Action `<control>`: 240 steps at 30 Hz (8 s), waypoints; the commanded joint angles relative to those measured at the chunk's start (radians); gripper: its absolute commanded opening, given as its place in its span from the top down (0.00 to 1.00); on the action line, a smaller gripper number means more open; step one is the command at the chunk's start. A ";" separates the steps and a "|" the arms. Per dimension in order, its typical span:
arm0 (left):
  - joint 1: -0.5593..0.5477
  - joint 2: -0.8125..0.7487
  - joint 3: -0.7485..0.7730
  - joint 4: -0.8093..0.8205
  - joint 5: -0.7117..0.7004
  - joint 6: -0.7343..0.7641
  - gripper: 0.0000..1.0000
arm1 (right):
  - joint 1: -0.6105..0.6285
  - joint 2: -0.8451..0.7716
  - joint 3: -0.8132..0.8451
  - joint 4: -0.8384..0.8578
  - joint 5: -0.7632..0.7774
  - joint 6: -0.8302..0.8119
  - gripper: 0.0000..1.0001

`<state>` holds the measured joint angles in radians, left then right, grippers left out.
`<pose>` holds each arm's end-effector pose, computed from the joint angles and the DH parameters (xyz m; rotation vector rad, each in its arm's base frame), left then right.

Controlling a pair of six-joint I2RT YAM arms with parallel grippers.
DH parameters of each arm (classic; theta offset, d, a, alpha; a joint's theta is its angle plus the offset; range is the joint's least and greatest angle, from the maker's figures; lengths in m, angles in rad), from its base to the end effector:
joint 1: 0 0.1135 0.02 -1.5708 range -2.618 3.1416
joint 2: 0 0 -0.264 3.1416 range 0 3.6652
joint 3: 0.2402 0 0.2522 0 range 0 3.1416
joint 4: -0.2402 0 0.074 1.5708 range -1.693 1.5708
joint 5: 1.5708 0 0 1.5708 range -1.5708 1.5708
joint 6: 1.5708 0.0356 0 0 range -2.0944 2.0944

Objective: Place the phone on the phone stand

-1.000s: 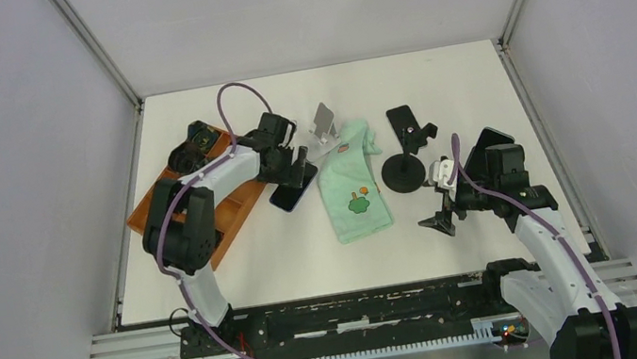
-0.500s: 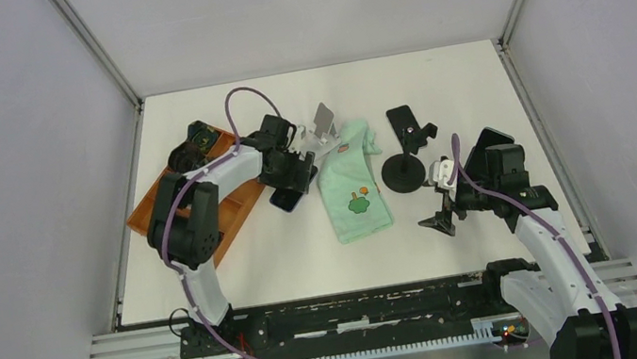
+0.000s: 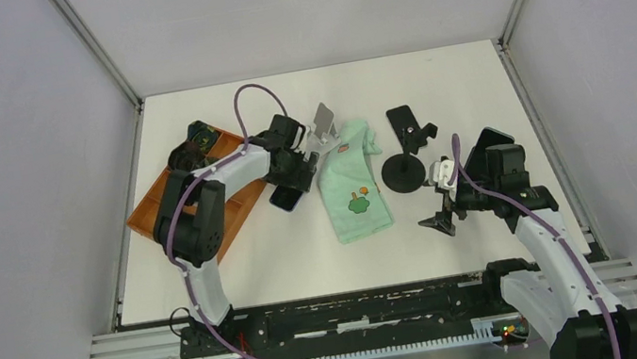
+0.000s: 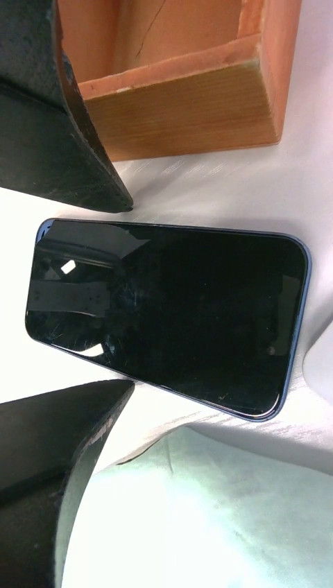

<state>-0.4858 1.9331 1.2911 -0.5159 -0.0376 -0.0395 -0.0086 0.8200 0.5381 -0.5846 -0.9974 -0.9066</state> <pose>0.3452 -0.1808 0.1614 0.5940 2.6662 -0.0990 0.1525 0.0286 0.2249 -1.2409 1.6443 0.6590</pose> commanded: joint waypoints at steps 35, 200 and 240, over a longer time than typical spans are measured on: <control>-0.031 0.082 0.008 -0.051 -0.014 0.030 0.29 | 0.002 -0.022 0.002 -0.001 -0.015 -0.020 0.02; -0.547 -0.077 0.448 0.300 -0.235 -0.433 0.98 | -0.134 -0.071 -0.145 0.467 0.031 0.819 1.00; -0.547 -0.648 0.032 0.199 -0.500 -0.308 0.98 | -0.134 -0.065 -0.145 0.461 -0.001 0.805 1.00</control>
<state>-1.0336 1.3983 1.3483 -0.3737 -0.4419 -0.3897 -0.1398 0.7654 0.3439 -0.1680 -0.9646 -0.0948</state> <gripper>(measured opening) 0.353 0.158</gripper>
